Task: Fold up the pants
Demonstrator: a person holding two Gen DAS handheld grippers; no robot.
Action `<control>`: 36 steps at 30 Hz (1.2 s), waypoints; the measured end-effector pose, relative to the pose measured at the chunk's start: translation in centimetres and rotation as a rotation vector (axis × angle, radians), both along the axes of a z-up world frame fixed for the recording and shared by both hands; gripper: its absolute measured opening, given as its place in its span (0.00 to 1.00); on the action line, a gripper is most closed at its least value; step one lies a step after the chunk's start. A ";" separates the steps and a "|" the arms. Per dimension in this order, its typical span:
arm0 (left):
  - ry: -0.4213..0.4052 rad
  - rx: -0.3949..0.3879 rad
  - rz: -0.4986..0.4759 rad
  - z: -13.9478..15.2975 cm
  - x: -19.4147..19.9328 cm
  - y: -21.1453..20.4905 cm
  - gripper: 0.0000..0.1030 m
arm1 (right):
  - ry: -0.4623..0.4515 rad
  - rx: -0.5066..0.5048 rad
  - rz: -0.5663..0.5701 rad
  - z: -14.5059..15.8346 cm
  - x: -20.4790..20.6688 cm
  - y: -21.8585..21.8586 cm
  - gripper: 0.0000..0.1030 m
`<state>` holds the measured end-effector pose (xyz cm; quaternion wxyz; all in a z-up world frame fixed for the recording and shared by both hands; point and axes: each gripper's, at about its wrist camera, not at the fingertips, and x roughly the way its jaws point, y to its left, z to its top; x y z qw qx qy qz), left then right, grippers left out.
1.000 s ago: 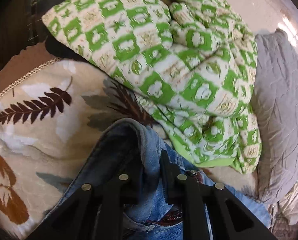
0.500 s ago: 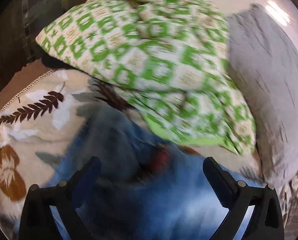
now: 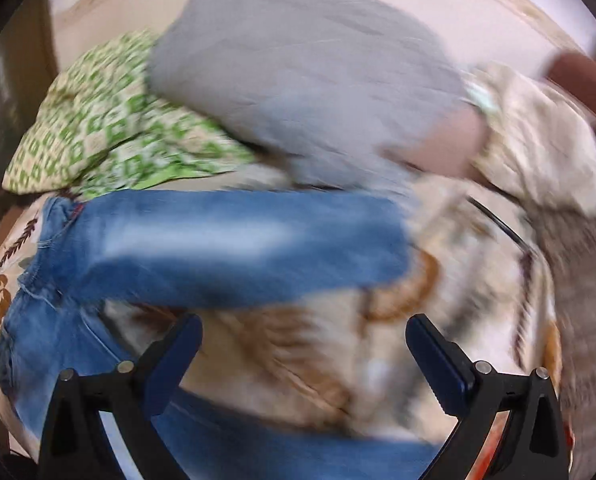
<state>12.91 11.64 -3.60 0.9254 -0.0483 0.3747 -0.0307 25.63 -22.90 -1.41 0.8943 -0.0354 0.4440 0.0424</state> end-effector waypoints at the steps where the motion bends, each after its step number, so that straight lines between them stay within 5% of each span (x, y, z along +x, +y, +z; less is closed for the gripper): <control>1: -0.003 -0.004 -0.013 0.6 0.2 -1.2 0.98 | -0.007 0.018 -0.022 0.1 -1.6 -2.3 1.00; 6: 0.017 -0.040 -0.087 2.1 1.1 -6.5 0.98 | -0.026 0.050 -0.101 0.2 -7.2 -9.2 1.00; 18: -0.043 0.149 -0.221 6.7 2.8 -12.7 0.98 | -0.074 0.095 -0.131 2.3 -8.7 -12.5 1.00; 26: 0.009 0.212 -0.344 9.2 9.9 -14.2 0.98 | -0.043 0.110 -0.084 4.8 -3.0 -10.8 1.00; 36: 0.176 0.335 -0.405 2.0 23.2 -16.5 0.98 | 0.134 0.123 -0.102 0.5 9.5 -10.3 1.00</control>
